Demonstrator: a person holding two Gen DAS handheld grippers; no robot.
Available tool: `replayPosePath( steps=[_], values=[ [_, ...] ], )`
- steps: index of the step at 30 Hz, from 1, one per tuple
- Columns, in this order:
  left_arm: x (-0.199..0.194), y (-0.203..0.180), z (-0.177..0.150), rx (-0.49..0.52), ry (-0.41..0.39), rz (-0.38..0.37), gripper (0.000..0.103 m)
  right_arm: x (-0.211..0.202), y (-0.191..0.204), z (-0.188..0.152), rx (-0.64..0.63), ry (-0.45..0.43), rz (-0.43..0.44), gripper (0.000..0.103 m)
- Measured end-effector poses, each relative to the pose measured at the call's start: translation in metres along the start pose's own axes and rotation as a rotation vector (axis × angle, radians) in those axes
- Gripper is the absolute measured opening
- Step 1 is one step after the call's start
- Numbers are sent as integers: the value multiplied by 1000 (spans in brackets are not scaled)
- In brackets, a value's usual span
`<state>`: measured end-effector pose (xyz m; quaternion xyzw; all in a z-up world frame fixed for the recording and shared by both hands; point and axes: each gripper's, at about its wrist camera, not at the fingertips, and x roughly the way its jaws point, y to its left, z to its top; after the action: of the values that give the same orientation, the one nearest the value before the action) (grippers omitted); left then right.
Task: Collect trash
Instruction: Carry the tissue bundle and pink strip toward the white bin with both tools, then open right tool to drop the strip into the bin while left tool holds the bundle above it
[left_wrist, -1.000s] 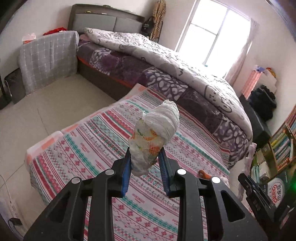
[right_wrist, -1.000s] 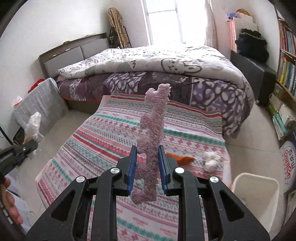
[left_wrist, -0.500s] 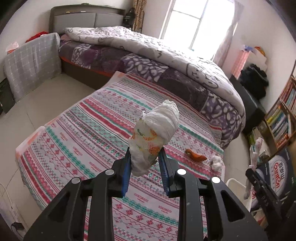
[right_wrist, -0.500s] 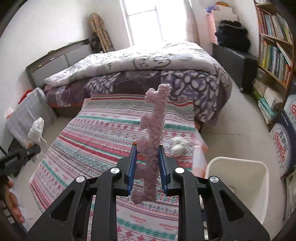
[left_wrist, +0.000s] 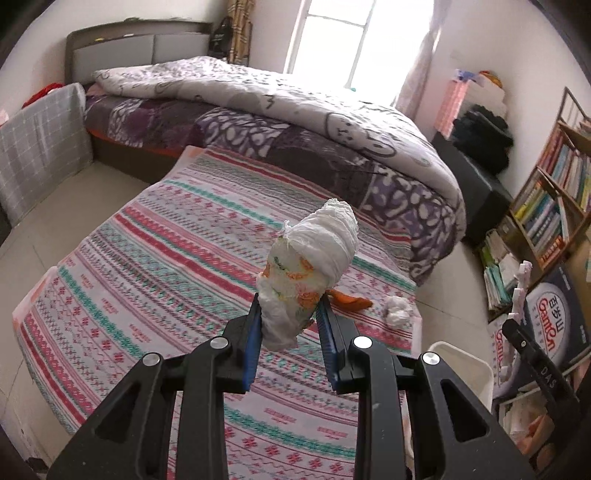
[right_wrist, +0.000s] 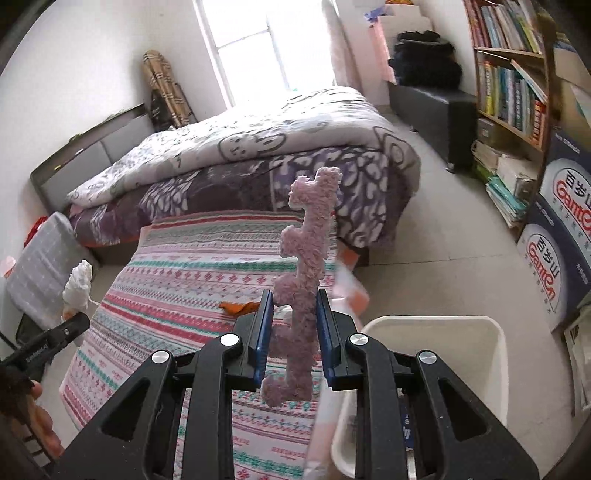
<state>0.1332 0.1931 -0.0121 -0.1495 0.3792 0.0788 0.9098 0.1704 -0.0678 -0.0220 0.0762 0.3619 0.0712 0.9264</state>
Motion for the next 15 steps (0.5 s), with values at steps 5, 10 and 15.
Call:
replayPosePath(
  steps=[5, 10, 15],
  values=[
    [2, -25, -3, 40, 0, -32, 28, -6, -23, 4, 37, -9, -32, 22],
    [4, -52, -9, 88, 2, -68, 28, -8, -45, 6, 74, -3, -66, 22],
    [7, -77, -17, 137, 7, -112, 28, -8, -66, 7, 98, 15, -114, 22]
  ],
)
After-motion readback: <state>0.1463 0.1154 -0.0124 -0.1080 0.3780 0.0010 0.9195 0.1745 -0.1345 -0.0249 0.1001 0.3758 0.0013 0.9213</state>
